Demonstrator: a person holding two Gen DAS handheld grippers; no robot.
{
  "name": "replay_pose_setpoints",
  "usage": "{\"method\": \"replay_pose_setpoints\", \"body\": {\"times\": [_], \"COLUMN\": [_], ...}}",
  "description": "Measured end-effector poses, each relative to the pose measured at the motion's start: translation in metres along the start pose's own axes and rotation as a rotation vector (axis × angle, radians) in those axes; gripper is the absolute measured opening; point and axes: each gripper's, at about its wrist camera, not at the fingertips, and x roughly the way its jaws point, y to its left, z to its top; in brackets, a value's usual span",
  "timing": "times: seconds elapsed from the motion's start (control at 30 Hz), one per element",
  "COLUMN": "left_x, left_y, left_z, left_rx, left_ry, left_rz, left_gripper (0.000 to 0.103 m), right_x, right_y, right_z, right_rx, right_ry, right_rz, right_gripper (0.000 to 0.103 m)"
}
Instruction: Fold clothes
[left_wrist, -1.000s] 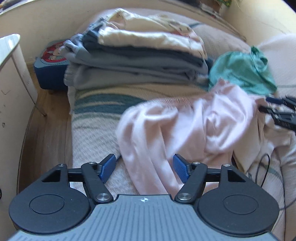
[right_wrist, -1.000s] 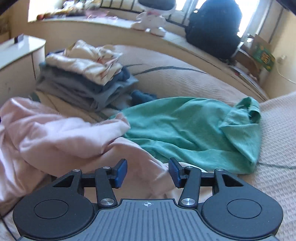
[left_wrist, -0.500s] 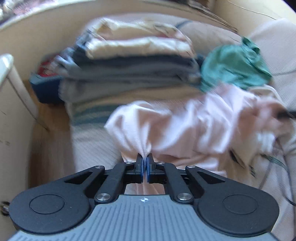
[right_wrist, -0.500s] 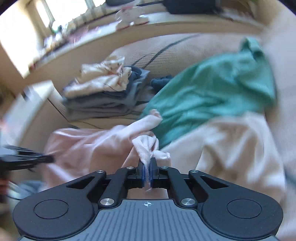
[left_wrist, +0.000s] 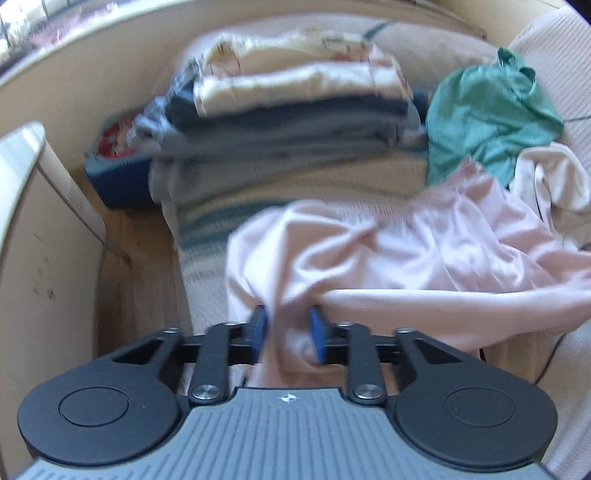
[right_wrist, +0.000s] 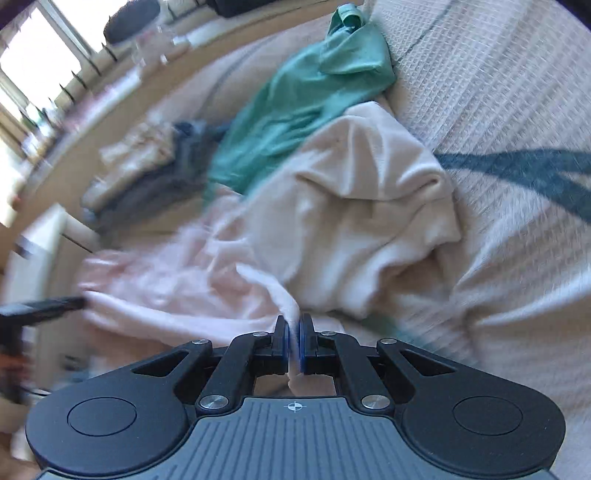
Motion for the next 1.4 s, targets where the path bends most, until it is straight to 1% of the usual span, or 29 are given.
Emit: {"method": "replay_pose_setpoints", "body": {"times": [0.07,0.1,0.13,0.17,0.23,0.3,0.33,0.4,0.47,0.53,0.6,0.63,0.7,0.8,0.83,0.9,1.0,1.07,1.1,1.13,1.2,1.23,1.27,1.3,1.33,1.4], "left_x": [-0.003,-0.006,-0.009,-0.013,-0.019,-0.022,-0.023,-0.026,-0.027,-0.021,-0.009,0.0,0.018,0.044,0.051,0.061,0.069,0.074,0.077,0.079,0.084,0.085,0.085,0.082,0.078,0.069], "left_y": [-0.005,-0.008,-0.01,-0.012,-0.014,-0.009,-0.006,-0.001,0.005,0.012,0.019,0.021,0.021,0.018,0.019,0.022,0.028,0.031,0.031,0.03,0.027,0.026,0.026,0.027,0.028,0.03], "left_z": [-0.009,-0.013,-0.016,-0.019,-0.022,-0.009,-0.003,0.011,0.025,0.046,0.066,0.073,0.081,0.084,0.083,0.079,0.077,0.076,0.076,0.077,0.077,0.075,0.073,0.071,0.07,0.07], "left_rx": [0.006,0.011,0.019,0.027,0.038,0.017,0.006,-0.015,-0.035,-0.055,-0.08,-0.091,-0.099,-0.122,-0.139,-0.171,-0.202,-0.224,-0.233,-0.235,-0.223,-0.222,-0.227,-0.235,-0.246,-0.268], "left_ry": [0.001,-0.001,-0.004,-0.007,-0.017,-0.052,-0.069,-0.103,-0.136,-0.154,-0.153,-0.14,-0.117,-0.077,-0.059,-0.033,-0.019,-0.009,-0.004,0.002,0.014,0.017,0.017,0.009,0.004,-0.017], "left_rz": [-0.008,-0.012,-0.017,-0.022,-0.028,-0.013,-0.006,0.009,0.025,0.037,0.024,0.004,-0.019,-0.04,-0.05,-0.093,-0.132,-0.161,-0.179,-0.182,-0.161,-0.161,-0.165,-0.173,-0.196,-0.235], "left_gripper": [0.042,0.048,0.053,0.055,0.06,0.06,0.06,0.06,0.06,0.06,0.061,0.061,0.06,0.055,0.052,0.051,0.052,0.053,0.057,0.059,0.059,0.057,0.052,0.032,0.015,0.013], "right_x": [0.017,0.025,0.031,0.036,0.034,0.024,0.02,0.019,0.027,0.036,0.05,0.059,0.081,0.117,0.126,0.142,0.16,0.166,0.169,0.173,0.179,0.179,0.177,0.175,0.17,0.155], "right_y": [0.003,0.004,0.007,0.011,0.02,0.027,0.033,0.049,0.066,0.083,0.099,0.106,0.117,0.123,0.123,0.124,0.127,0.128,0.129,0.129,0.129,0.129,0.128,0.127,0.126,0.124], "right_z": [0.002,0.003,0.005,0.006,0.009,0.013,0.018,0.03,0.045,0.059,0.074,0.08,0.091,0.101,0.102,0.104,0.104,0.104,0.104,0.105,0.103,0.102,0.1,0.099,0.098,0.1], "right_rx": [-0.031,-0.046,-0.072,-0.104,-0.174,-0.224,-0.254,-0.331,-0.388,-0.441,-0.5,-0.529,-0.571,-0.591,-0.59,-0.59,-0.632,-0.632,-0.631,-0.627,-0.619,-0.617,-0.613,-0.609,-0.605,-0.591], "right_ry": [0.017,0.029,0.042,0.047,0.023,-0.025,-0.054,-0.103,-0.131,-0.153,-0.174,-0.181,-0.165,-0.131,-0.114,-0.079,-0.035,-0.031,-0.027,-0.019,0.002,0.002,-0.002,-0.009,-0.026,-0.078], "right_rz": [-0.032,-0.043,-0.065,-0.091,-0.123,-0.106,-0.088,-0.058,-0.033,-0.006,0.007,0.007,0.0,-0.042,-0.036,-0.025,-0.039,-0.042,-0.045,-0.049,-0.057,-0.057,-0.056,-0.056,-0.063,-0.065], "right_gripper": [0.008,0.012,0.013,0.013,0.013,0.014,0.018,0.022,0.022,0.022,0.022,0.022,0.022,0.022,0.022,0.022,0.022,0.022,0.022,0.022,0.022,0.021,0.019,0.014,0.01,0.008]}}
